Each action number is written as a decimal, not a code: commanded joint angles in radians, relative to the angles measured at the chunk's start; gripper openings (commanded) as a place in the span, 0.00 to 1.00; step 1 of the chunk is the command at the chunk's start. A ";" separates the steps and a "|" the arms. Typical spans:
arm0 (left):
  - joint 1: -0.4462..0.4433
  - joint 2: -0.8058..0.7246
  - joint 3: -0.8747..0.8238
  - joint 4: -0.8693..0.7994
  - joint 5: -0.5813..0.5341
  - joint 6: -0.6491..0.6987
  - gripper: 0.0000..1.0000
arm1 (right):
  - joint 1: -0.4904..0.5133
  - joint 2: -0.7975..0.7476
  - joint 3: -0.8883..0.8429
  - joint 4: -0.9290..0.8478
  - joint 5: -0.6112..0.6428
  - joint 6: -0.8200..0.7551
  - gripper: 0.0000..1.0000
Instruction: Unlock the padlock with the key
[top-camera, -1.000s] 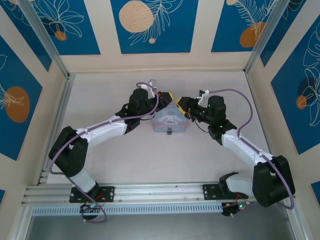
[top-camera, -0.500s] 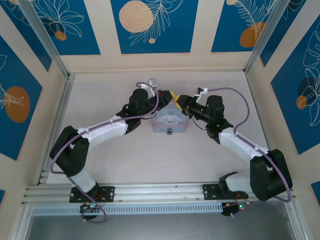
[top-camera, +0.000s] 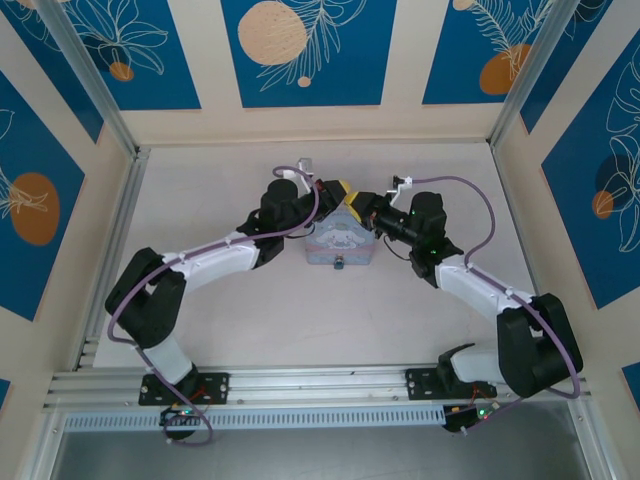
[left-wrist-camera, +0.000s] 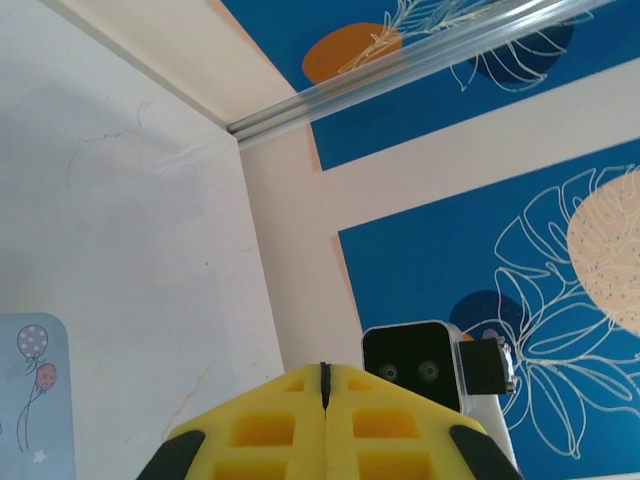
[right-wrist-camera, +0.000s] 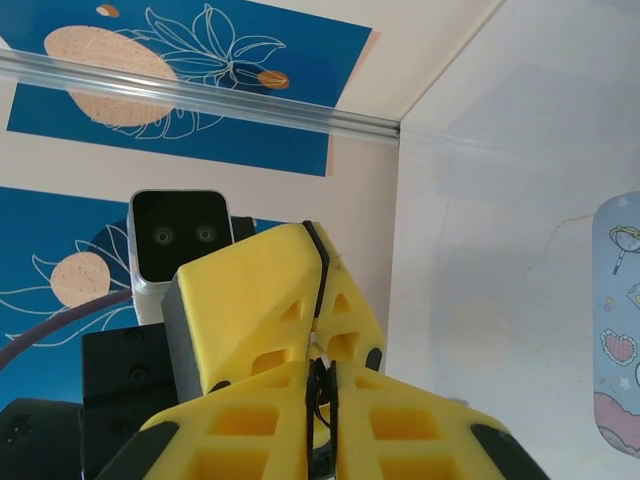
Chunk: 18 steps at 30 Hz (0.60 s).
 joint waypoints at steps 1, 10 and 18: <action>-0.012 0.016 -0.015 0.057 0.002 -0.029 0.00 | 0.008 0.016 0.003 0.060 -0.018 0.011 0.12; -0.013 -0.002 -0.004 -0.039 -0.015 -0.009 0.12 | -0.012 0.006 -0.004 0.033 -0.035 0.004 0.00; 0.045 -0.083 0.071 -0.381 -0.007 0.113 0.87 | -0.079 -0.055 -0.031 -0.124 -0.133 -0.065 0.00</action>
